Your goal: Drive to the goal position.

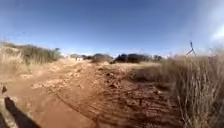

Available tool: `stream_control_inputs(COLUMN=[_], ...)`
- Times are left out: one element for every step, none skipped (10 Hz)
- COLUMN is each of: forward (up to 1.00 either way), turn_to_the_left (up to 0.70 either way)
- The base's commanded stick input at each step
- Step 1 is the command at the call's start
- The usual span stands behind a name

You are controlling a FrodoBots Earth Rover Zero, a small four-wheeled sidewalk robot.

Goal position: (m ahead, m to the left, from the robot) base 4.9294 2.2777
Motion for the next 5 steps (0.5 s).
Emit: stream_control_inputs(forward=[0.50, 0.50, 0.50, 0.50, 0.50], turn_to_the_left=[0.50, 0.50, 0.50, 0.50, 0.40])
